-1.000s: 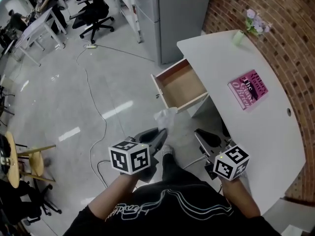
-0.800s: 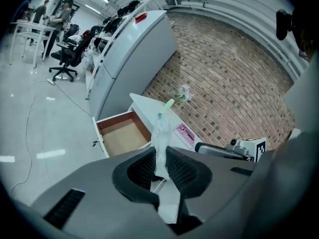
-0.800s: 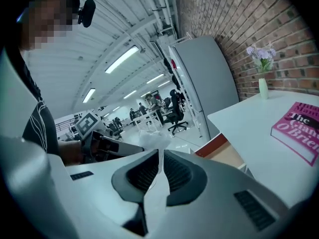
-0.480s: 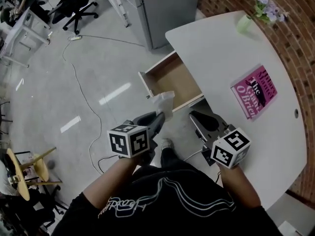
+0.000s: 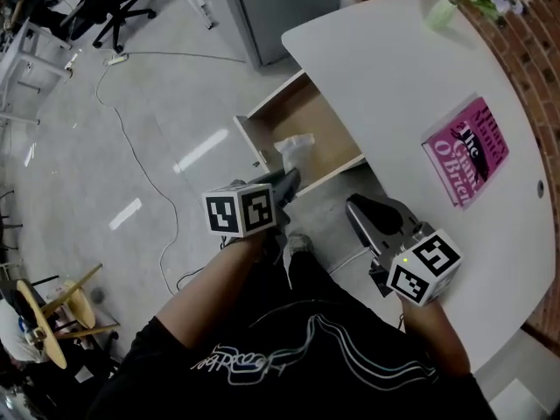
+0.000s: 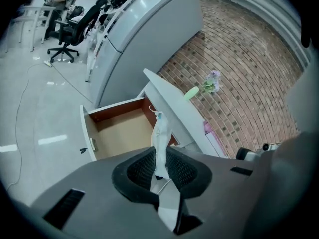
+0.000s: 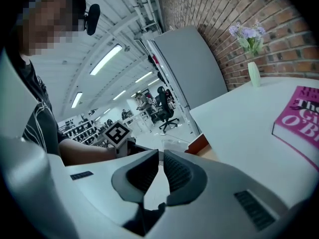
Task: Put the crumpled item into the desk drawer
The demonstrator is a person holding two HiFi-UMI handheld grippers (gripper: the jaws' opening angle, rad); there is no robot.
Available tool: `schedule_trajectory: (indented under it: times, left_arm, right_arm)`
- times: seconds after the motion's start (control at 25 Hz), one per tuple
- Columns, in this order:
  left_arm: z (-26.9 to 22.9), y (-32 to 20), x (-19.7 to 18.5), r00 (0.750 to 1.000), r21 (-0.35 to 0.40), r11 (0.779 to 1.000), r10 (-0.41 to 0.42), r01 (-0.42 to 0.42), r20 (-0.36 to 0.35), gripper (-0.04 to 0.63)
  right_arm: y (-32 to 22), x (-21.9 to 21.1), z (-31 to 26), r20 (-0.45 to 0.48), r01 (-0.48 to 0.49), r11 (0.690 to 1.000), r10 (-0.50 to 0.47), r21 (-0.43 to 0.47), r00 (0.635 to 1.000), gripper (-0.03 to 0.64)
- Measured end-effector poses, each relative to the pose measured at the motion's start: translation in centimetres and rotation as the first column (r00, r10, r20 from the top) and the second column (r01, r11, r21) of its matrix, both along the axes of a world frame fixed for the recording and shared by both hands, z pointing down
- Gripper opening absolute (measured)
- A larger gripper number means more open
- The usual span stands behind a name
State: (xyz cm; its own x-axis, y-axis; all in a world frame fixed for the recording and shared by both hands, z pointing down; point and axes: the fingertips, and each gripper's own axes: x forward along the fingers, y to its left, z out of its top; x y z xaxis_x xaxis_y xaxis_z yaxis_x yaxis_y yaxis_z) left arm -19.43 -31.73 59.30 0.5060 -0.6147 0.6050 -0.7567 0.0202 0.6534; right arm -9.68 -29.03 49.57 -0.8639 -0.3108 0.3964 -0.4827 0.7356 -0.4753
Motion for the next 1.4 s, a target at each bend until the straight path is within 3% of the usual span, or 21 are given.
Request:
schedule_trajectory:
  times: [0.32, 0.52, 0.72, 1.16, 1.32, 1.4]
  left_arm:
    - [8.1, -5.0, 1.0, 0.997, -0.115, 0.990, 0.075, -0.077, -0.017, 0.072]
    - [12.6, -7.9, 0.7, 0.996, -0.199, 0.977, 0.064, -0.076, -0.063, 0.072]
    - [16.6, -9.8, 1.3, 0.988, -0.236, 0.961, 0.123, -0.142, -0.094, 0.072]
    - [23.2, -11.7, 2.3, 0.986, -0.329, 0.931, 0.133, -0.159, -0.099, 0.073]
    - [24.9, -12.2, 2.1, 0.991, -0.346, 0.929, 0.111, -0.131, -0.076, 0.134]
    - [25.7, -12.5, 1.6, 0.995, -0.354, 0.931, 0.075, -0.091, -0.058, 0.212]
  right_arm:
    - [-2.2, 0.6, 3.3, -0.004, -0.062, 0.997, 0.062, -0.054, 0.998, 0.057]
    - [-3.6, 0.0, 4.8, -0.003, -0.119, 0.989, 0.119, -0.090, 0.993, 0.057]
    - [-5.0, -0.3, 6.3, -0.024, -0.166, 0.980, 0.164, -0.113, 0.986, 0.057]
    - [-5.1, 0.6, 9.4, -0.047, -0.248, 0.954, 0.244, -0.168, 0.969, 0.057]
    - [-4.9, 0.9, 10.3, -0.048, -0.264, 0.947, 0.260, -0.182, 0.964, 0.057]
    - [-4.7, 0.8, 10.6, -0.047, -0.268, 0.945, 0.264, -0.189, 0.963, 0.057]
